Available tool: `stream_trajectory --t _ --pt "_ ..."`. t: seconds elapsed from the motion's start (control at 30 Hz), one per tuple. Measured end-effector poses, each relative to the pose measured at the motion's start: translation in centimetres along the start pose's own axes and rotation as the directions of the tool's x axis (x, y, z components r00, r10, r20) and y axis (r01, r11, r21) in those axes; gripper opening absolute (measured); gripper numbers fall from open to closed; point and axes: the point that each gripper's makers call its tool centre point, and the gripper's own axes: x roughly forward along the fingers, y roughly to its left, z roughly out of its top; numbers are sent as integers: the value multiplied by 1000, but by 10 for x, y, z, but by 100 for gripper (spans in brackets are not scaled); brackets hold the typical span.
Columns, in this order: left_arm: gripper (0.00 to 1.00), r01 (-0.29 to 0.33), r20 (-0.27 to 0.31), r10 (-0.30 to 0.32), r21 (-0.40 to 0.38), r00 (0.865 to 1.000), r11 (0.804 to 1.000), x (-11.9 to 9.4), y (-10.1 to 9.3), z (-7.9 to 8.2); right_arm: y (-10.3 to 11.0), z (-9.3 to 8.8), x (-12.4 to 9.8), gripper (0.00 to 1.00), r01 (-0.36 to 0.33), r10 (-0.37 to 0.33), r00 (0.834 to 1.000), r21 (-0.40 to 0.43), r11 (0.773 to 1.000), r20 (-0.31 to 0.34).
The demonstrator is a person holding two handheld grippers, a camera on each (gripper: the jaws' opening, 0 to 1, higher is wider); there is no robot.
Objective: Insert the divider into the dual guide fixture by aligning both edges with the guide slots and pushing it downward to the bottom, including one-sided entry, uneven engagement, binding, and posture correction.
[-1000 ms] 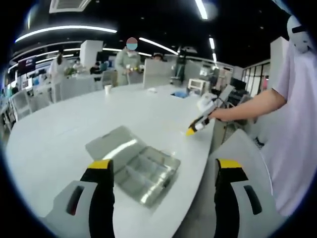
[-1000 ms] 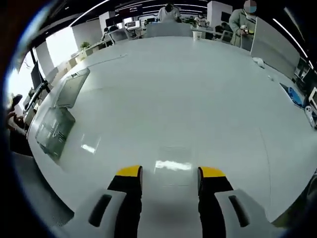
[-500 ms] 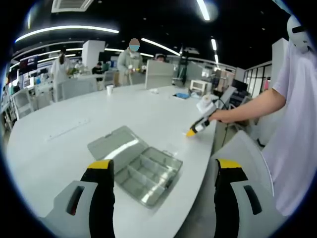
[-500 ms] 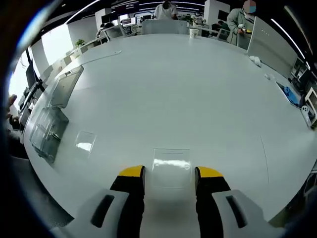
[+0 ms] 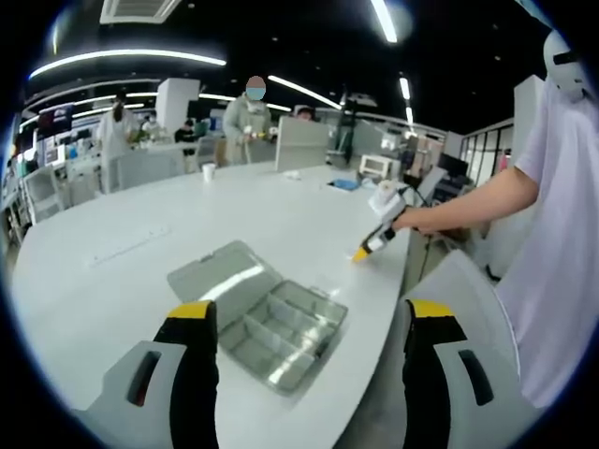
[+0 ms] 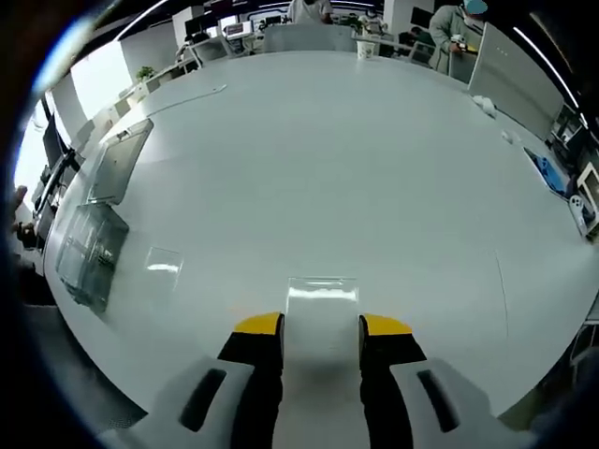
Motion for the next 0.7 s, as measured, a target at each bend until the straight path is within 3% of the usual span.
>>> stream_trajectory --t 0.7 --pt "78 -8 1 8 9 1000 1000 -3 5 0 0 2 -1 26 7 -7 1000 15 1000 13"
